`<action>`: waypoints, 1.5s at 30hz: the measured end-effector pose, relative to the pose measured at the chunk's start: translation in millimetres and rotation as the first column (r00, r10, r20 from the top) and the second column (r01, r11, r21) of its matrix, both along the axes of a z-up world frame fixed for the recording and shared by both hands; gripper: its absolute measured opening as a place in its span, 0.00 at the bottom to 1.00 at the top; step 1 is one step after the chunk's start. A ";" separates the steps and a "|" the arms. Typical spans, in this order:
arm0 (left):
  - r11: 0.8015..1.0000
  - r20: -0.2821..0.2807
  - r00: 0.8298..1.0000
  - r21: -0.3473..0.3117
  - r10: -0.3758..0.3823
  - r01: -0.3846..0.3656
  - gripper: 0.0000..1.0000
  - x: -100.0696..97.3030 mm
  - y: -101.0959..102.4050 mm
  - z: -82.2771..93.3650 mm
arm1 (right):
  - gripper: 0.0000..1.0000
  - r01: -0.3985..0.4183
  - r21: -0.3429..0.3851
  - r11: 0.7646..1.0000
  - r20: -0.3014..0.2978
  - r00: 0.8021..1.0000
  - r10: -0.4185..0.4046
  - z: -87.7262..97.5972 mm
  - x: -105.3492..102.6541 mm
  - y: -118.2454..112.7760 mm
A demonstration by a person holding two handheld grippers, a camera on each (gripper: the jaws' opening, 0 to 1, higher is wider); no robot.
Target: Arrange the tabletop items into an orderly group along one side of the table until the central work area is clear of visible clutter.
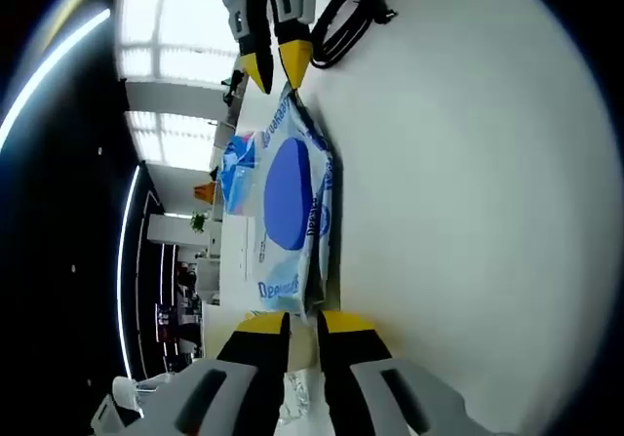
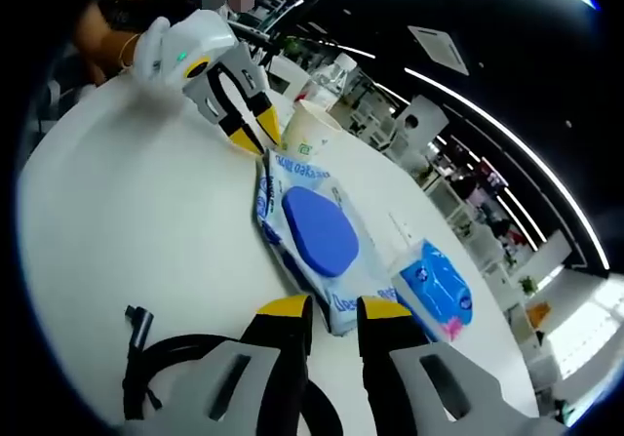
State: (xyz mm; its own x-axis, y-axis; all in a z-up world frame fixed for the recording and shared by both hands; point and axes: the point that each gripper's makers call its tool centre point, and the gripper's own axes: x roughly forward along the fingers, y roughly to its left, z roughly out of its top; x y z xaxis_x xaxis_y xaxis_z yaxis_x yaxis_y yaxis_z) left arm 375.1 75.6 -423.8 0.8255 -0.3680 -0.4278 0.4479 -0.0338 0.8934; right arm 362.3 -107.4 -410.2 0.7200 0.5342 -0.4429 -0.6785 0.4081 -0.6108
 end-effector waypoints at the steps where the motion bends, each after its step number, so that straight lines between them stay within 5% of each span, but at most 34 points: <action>1: 1.000 -0.008 1.000 -0.021 -0.003 0.003 0.12 -2.0 -1.5 1.0 | 0.17 0.001 0.002 1.000 0.002 1.000 -0.001 0.8 -0.8 -0.1; 4: 0.994 -0.055 0.998 -0.109 -0.017 0.011 0.13 -10.3 -7.8 4.1 | 0.17 0.011 0.001 1.000 0.005 1.000 -0.011 2.9 -3.8 -2.3; 13: 0.983 -0.060 0.998 -0.184 -0.008 -0.003 0.15 -16.1 -11.1 17.4 | 0.17 0.060 0.054 0.997 0.006 0.998 -0.060 18.9 -9.2 -16.2; 15: 0.962 -0.063 0.998 -0.273 -0.008 -0.009 0.16 -18.2 -15.3 25.8 | 0.17 0.076 0.065 0.995 0.002 0.997 -0.077 21.5 -10.5 -20.2; 20: 0.932 -0.083 0.997 -0.361 0.004 -0.034 0.20 -22.8 -18.8 38.4 | 0.17 0.109 0.070 0.992 0.011 0.994 -0.110 25.1 -13.4 -27.8; 25: 0.918 -0.108 0.994 -0.393 0.010 -0.052 0.22 -24.8 -21.1 38.5 | 0.17 0.122 0.027 0.992 0.044 0.991 -0.123 27.0 -12.7 -32.6; 28: 0.888 -0.112 0.994 -0.458 -0.021 -0.033 0.22 -33.8 -38.0 50.4 | 0.17 0.112 0.066 0.992 0.031 0.993 -0.114 30.5 -16.5 -27.8; 37: 0.881 -0.103 0.995 -0.470 0.014 -0.061 0.29 -36.3 -43.6 53.6 | 0.17 0.138 0.142 0.980 0.002 0.990 -0.140 35.3 -18.2 -34.1; 40: 0.851 -0.126 0.992 -0.520 0.009 -0.074 0.31 -37.6 -49.8 57.1 | 0.18 0.172 0.206 0.963 -0.047 0.985 -0.166 32.4 -16.4 -38.8; 43: 0.848 -0.130 0.992 -0.525 0.007 -0.075 0.33 -39.3 -52.4 58.7 | 0.20 0.185 0.199 0.963 -0.018 0.983 -0.185 34.1 -18.2 -42.8; 45: 0.822 -0.149 0.989 -0.564 -0.007 -0.079 0.34 -42.9 -57.0 61.2 | 0.22 0.168 0.225 0.960 -0.015 0.986 -0.169 36.8 -20.7 -41.8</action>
State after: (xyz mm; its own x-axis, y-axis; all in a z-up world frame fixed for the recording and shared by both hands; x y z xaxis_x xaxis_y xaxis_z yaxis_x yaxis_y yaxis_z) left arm 332.2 18.6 -362.6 0.7913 -0.5522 -0.2624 0.5584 0.4780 0.6780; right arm 341.6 -149.1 -373.4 0.8099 0.4903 -0.3219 -0.5855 0.6432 -0.4934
